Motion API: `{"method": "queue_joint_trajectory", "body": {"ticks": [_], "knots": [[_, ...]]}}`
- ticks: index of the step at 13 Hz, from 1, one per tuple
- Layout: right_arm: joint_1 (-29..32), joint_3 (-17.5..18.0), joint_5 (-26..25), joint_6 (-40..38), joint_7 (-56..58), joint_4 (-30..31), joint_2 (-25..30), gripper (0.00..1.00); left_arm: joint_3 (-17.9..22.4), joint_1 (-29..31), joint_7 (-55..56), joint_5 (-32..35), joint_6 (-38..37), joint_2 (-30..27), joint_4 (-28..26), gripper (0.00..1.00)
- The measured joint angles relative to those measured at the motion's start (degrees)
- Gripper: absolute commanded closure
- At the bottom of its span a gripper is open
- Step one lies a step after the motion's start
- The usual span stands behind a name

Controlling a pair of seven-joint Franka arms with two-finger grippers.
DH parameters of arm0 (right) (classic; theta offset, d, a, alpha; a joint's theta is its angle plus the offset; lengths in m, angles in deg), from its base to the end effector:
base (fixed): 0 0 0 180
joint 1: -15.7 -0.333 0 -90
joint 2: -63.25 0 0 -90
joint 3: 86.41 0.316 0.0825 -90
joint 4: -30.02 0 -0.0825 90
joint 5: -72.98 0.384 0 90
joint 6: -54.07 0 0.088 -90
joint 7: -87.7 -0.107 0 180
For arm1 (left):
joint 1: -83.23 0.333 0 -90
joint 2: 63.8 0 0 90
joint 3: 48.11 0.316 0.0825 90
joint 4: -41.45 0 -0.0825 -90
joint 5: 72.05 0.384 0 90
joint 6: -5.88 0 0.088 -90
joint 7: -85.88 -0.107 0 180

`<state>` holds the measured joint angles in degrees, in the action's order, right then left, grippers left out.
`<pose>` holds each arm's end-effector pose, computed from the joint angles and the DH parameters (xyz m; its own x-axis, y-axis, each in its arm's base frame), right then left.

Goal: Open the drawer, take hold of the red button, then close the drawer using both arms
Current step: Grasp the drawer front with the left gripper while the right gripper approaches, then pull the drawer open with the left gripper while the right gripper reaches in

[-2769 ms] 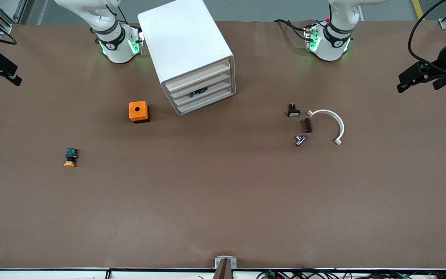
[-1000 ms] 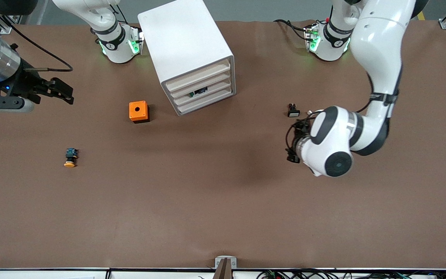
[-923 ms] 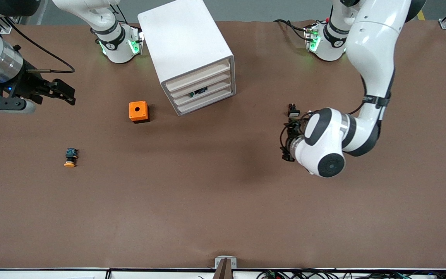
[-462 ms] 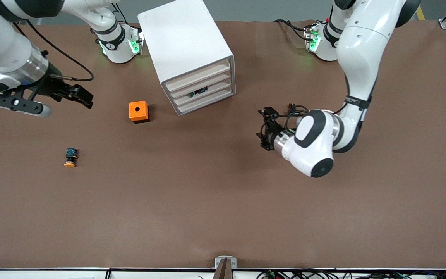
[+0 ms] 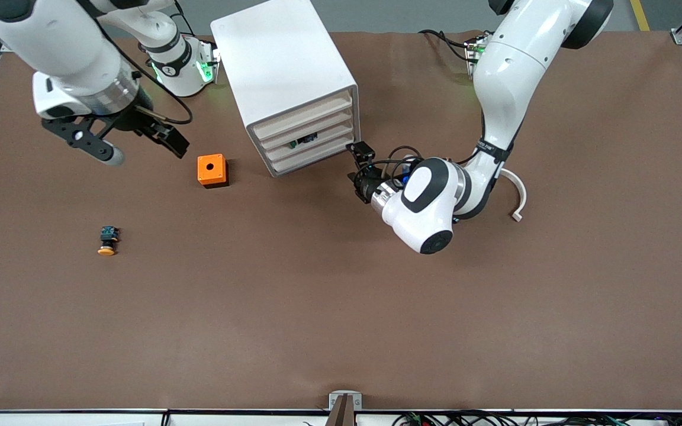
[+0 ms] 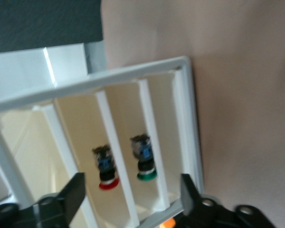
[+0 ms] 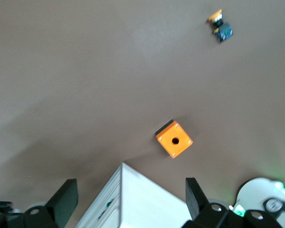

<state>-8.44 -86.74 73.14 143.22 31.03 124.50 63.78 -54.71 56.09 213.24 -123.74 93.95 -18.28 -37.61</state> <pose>0.5004 0.2211 0.5916 0.8381 -0.5434 -0.0483 -0.5400 -0.8389 0.0684 0.5267 -0.4360 0.2512 -0.4588 0.8651 -0.2029 0.4702 0.0427 -0.8816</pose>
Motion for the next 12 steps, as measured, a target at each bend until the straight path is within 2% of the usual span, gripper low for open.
{"method": "queue_joint_trajectory", "body": {"ticks": [5,8,12], "knots": [[-12.6,0.2,2.9,3.4,-27.3,0.0,-2.8,0.00,0.0,-2.5,5.1,-4.2,1.6,4.6,0.0,0.37],[-15.9,0.2,4.3,8.1,-38.6,-0.4,-5.8,0.00,-0.1,-4.7,6.2,-4.4,1.6,5.0,0.3,0.46],[-17.8,0.2,5.8,9.2,-49.3,-5.3,-12.2,0.00,-0.1,-7.7,6.7,-4.4,1.6,5.0,0.7,0.46]]}}
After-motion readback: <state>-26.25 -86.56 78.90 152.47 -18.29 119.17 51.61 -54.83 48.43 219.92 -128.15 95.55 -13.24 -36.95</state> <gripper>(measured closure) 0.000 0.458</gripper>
